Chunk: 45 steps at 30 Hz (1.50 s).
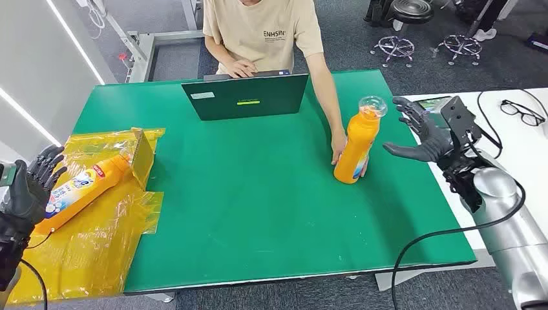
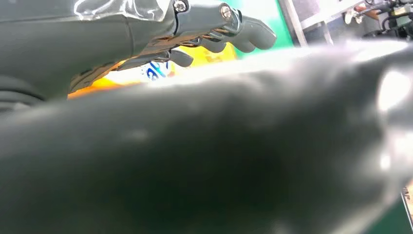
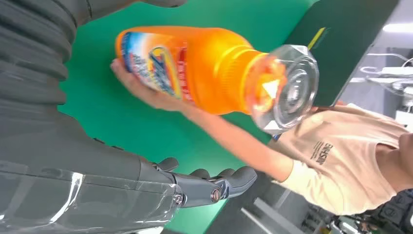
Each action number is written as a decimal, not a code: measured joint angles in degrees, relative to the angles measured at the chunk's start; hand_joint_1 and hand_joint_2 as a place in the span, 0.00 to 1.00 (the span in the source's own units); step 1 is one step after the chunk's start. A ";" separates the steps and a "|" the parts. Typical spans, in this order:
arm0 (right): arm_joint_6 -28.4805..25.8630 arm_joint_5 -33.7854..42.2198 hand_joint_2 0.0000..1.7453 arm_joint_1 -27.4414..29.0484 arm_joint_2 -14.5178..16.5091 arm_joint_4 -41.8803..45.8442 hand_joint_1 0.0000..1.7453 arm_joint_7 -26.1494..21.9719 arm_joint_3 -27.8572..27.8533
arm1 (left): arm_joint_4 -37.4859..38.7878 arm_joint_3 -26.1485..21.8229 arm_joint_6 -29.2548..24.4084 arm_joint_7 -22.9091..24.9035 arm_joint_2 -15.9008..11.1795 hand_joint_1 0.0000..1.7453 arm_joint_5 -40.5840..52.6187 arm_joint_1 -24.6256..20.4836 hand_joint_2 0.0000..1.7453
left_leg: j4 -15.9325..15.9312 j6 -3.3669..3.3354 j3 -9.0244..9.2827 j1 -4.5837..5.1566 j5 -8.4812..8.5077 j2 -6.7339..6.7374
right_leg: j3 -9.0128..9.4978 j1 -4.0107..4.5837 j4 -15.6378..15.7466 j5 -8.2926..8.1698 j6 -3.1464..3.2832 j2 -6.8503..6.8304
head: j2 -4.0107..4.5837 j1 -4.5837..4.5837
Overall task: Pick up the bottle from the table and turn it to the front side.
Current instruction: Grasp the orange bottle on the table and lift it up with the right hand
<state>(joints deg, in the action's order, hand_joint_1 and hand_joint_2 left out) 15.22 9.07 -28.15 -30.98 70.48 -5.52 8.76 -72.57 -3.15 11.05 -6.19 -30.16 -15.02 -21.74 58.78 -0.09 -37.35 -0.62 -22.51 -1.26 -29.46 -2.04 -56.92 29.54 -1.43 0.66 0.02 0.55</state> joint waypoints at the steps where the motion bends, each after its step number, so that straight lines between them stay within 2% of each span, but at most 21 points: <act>1: -0.02 0.14 1.00 -0.33 0.14 -0.46 0.00 -0.08 0.23 | 0.21 0.20 0.05 -0.06 0.03 0.00 0.01 -0.25 0.00 | 0.00 0.00 0.00 0.00 0.00 0.00 | 0.01 0.00 0.00 0.00 0.00 0.00 | 0.00 -0.01; 5: 0.05 0.90 1.00 -3.08 1.56 -3.84 0.00 -0.59 2.16 | 1.57 1.34 0.21 -0.66 0.11 0.00 0.02 -1.72 0.00 | 0.00 0.00 0.00 0.01 0.00 0.04 | 0.01 0.00 -0.02 -0.02 -0.01 0.06 | 0.00 -0.01; 11: 0.58 1.24 1.00 -9.33 5.99 -10.40 0.00 -0.99 6.15 | 3.50 3.10 -0.02 -0.94 0.61 0.00 -0.04 -3.84 0.00 | 0.00 0.05 0.02 0.00 0.04 0.11 | -0.04 0.00 -0.05 -0.03 0.00 0.11 | 0.01 -0.01; 13: 0.85 1.43 1.00 -10.99 7.44 -12.14 0.08 -1.19 7.27 | 3.90 3.58 -0.16 -0.99 0.92 0.00 0.00 -4.26 0.00 | 0.00 0.06 0.02 -0.01 0.05 0.09 | -0.03 0.01 -0.05 -0.03 0.00 0.10 | 0.01 -0.01; 15: 1.18 1.87 1.00 -12.40 8.73 -13.59 0.58 -1.26 8.15 | 4.20 3.92 -0.25 -1.01 1.30 0.00 0.16 -4.59 0.00 | 0.00 0.06 0.02 -0.01 0.05 0.09 | -0.04 0.00 -0.06 -0.03 0.00 0.11 | 0.00 -0.01; 17: 1.35 2.27 1.00 -13.57 9.76 -14.80 1.00 -1.15 8.91 | 4.51 4.38 -0.28 -1.01 1.64 0.00 0.45 -5.03 0.00 | 0.00 0.06 0.02 -0.01 0.05 0.10 | -0.04 0.00 -0.05 -0.03 0.00 0.11 | 0.00 0.00; 26: 2.41 3.40 1.00 -16.29 12.19 -18.16 1.00 -1.25 11.43 | 6.40 6.35 -0.31 -1.01 2.66 0.00 1.13 -7.58 0.00 | 0.00 0.06 0.02 0.00 0.05 0.08 | -0.03 0.00 -0.06 -0.04 0.00 0.11 | 0.00 -0.01; 37: 3.07 4.55 1.00 -18.95 14.57 -19.61 1.00 0.06 14.55 | 6.54 6.63 2.14 0.20 2.38 0.00 0.56 -5.03 0.00 | 0.00 0.06 0.00 0.00 0.05 0.08 | -0.04 0.01 -0.08 -0.03 0.00 0.11 | 0.01 -0.01; 41: 3.19 5.74 1.00 -22.15 16.97 -19.63 1.00 2.59 16.24 | 6.54 7.77 4.14 1.05 2.77 0.00 0.43 -4.98 0.00 | 0.00 0.09 0.01 -0.01 0.08 0.12 | -0.09 0.00 -0.10 -0.05 0.02 0.14 | 0.00 -0.01; 45: 3.25 8.22 1.00 -26.61 20.77 -19.88 1.00 5.15 18.54 | 6.60 10.56 5.97 1.65 4.39 0.00 0.58 -6.76 0.00 | 0.00 0.07 0.01 -0.01 0.13 0.09 | -0.09 0.00 -0.12 -0.07 0.04 0.10 | 0.00 0.00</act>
<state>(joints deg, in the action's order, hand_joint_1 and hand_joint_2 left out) 18.47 17.29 -54.76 -10.21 50.60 -0.37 27.30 -65.96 7.41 17.02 -4.54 -25.77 -14.43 -28.49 58.78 -0.02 -37.34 -0.63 -22.39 -1.17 -29.55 -2.03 -57.05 29.47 -1.39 0.76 0.02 0.55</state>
